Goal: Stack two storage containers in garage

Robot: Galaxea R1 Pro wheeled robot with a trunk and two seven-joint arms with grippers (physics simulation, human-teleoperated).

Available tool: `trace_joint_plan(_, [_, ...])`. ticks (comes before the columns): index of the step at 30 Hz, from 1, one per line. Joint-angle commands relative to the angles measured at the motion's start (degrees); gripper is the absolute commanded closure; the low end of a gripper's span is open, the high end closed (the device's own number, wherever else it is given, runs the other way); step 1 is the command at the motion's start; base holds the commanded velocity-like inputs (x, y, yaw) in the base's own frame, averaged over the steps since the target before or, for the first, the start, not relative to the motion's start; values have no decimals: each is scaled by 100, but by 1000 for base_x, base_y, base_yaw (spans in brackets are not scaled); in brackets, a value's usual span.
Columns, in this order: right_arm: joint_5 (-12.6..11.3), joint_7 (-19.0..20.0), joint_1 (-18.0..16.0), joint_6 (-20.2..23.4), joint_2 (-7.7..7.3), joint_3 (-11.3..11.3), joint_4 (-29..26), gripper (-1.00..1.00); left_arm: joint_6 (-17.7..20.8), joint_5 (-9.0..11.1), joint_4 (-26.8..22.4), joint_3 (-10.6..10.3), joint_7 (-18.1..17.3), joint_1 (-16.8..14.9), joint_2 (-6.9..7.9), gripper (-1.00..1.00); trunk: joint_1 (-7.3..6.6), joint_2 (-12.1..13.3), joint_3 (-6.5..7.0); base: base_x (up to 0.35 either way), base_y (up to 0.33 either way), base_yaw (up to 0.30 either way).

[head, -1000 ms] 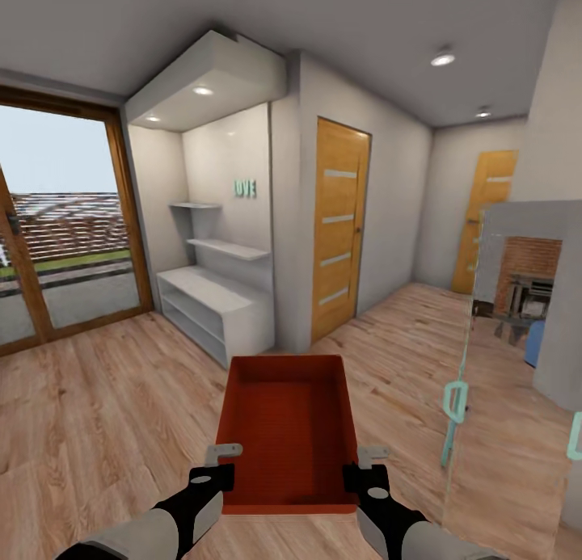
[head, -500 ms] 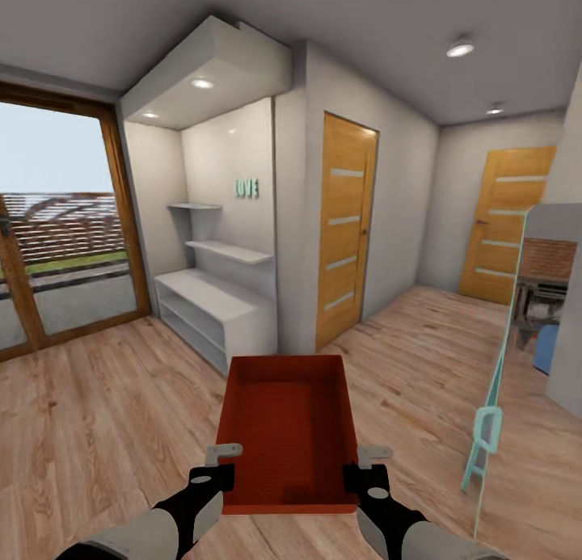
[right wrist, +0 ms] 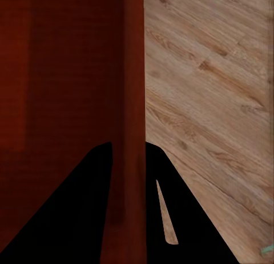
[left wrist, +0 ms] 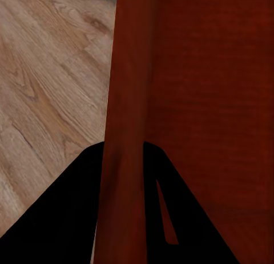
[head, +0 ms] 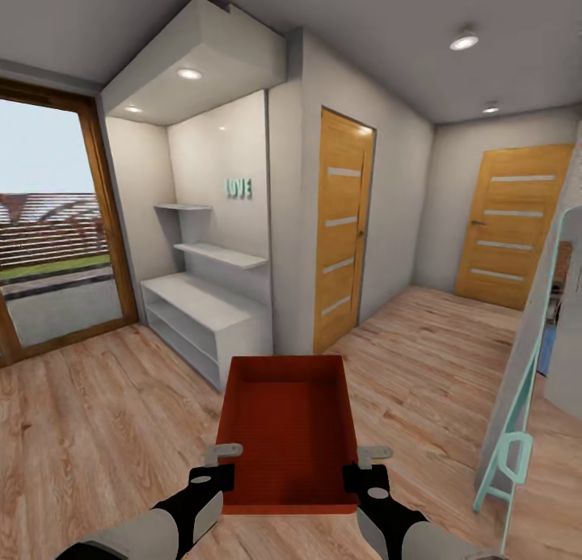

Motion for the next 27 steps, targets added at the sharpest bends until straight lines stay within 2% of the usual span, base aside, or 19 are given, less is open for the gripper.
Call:
trace_joint_plan(1, [12,50,-7,4,3,-246,-2,100,-26,1,-4,312,44,-5,149,100,4,-5,-8,322,101,-224])
trace_joint_plan(27, [21,50,-10,4,3,-246,-2,100,-26,1,-4,310,44,-5,148,100,4,-5,-8,322,101,-232])
